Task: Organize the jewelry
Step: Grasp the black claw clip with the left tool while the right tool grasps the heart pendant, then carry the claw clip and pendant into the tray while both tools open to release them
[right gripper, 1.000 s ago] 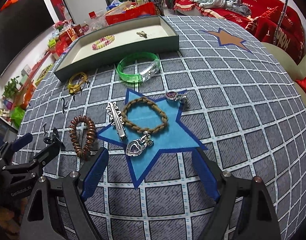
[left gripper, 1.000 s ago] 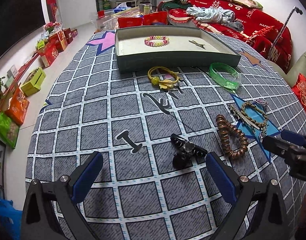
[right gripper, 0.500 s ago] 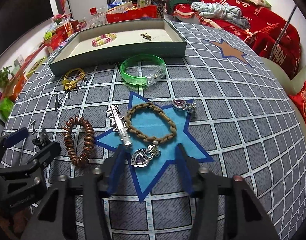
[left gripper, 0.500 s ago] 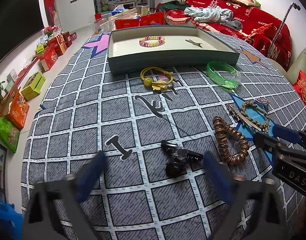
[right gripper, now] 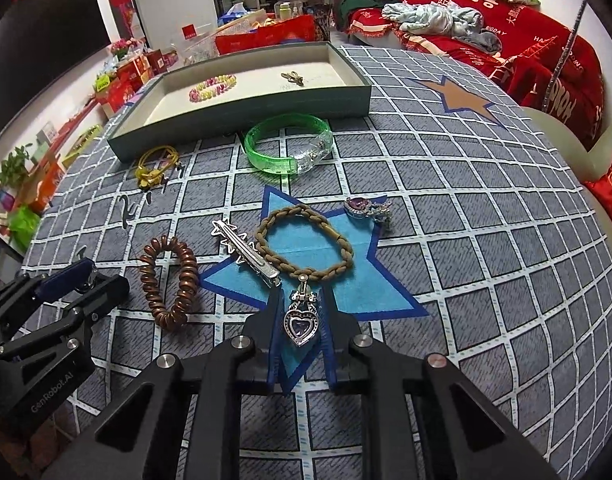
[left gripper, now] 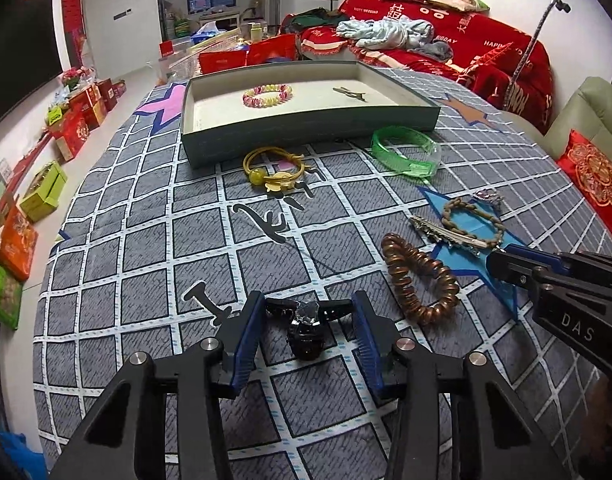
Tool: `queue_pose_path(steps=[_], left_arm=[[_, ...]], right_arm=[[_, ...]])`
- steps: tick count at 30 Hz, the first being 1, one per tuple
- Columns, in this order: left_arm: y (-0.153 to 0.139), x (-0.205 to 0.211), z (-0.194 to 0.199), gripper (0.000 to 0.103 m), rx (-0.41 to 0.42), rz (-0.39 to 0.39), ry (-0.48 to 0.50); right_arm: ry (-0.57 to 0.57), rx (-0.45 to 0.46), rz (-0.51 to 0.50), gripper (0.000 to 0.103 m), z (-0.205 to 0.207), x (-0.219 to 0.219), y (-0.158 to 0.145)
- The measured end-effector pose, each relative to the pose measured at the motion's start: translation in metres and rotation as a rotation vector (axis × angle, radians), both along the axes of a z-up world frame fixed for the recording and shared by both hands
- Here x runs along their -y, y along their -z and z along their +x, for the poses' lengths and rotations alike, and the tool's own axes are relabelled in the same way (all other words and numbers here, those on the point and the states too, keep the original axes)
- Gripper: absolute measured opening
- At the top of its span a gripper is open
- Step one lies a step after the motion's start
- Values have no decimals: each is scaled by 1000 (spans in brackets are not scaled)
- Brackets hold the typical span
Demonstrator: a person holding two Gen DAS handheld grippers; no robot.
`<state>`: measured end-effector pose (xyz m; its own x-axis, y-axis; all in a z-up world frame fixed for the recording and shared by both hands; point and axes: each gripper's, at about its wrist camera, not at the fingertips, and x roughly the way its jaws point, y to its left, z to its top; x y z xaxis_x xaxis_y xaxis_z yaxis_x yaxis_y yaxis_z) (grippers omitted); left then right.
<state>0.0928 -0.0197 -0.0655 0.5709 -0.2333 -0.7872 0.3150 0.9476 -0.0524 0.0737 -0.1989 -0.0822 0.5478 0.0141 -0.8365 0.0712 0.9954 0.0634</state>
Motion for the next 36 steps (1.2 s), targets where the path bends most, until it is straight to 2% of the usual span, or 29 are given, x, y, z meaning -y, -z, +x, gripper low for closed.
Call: queue_pose_path(steps=[10,22,30,36], left_arm=[[-16,-19,1,61,-1,-59,-22],[-43,-29,6,61,33,-87,-15],[-68,-30,29,61,54,-107,-12],[-92,-31,65,61,84,-114,-17]], right_arm=[[0,41,45,19,-7,10,-17],[7,80,111,19,-1,19,-42],[-4,109,153,19,23,24,-65],[-28,140,164,19,62,24,-89]])
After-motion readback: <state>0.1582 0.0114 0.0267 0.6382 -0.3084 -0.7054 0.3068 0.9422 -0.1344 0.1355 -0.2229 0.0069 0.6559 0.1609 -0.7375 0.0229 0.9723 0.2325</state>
